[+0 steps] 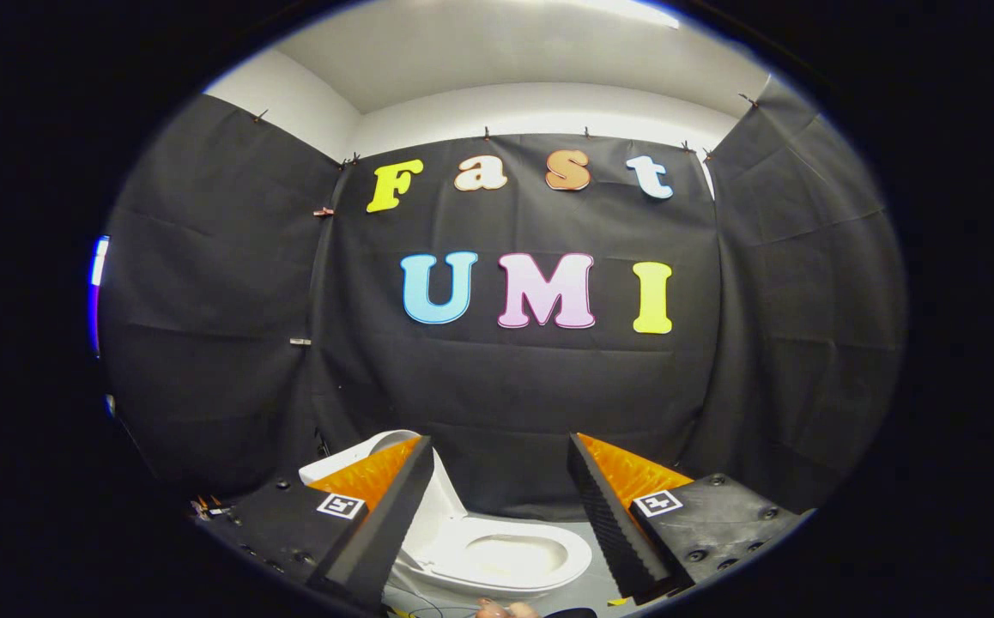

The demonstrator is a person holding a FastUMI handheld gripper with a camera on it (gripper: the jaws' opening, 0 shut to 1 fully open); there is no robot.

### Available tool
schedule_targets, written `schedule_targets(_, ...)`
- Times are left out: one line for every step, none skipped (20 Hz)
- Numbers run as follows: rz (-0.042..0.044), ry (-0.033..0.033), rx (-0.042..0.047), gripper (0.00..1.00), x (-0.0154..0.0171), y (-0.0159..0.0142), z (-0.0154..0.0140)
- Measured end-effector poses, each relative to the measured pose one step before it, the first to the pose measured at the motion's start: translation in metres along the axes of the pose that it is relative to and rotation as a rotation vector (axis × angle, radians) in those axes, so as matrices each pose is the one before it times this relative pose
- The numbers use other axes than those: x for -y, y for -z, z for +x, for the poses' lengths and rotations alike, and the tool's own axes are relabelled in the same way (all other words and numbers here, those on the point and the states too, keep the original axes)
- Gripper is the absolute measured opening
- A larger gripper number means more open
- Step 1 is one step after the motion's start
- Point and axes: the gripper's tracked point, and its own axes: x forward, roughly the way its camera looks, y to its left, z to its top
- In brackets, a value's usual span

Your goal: Open the toilet lid.

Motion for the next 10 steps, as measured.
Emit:
schedule_targets(0.00661,-0.00258,0.00367,0.98,0.00022,-0.00070,-0.00131)
schedule_targets(0.00847,-0.00494,0.00065,0.98,-0.00097,-0.00047,-0.00011)
schedule_targets(0.00622,-0.00465,-0.00171,0.98,-0.00084,0.00039,0.00007)
schedule_targets(0.00220,-0.00289,-0.00311,0.98,-0.00075,0.00095,0.00023)
schedule_targets(-0.00071,-0.00323,-0.00212,0.98,-0.00113,0.00085,0.00031)
schedule_targets(-0.00321,-0.00121,-0.00152,0.98,-0.00091,0.00049,-0.00024)
schedule_targets(-0.00421,0.00000,-0.00120,0.98,-0.00015,0.00080,0.00170)
schedule_targets(-0.00336,0.00082,0.00038,0.98,-0.00004,-0.00018,0.00000)
schedule_targets(-0.00120,0.00118,0.00117,0.98,0.00033,-0.00079,-0.00044)
schedule_targets(0.00012,0.00179,0.00199,0.98,0.00000,-0.00027,-0.00014)
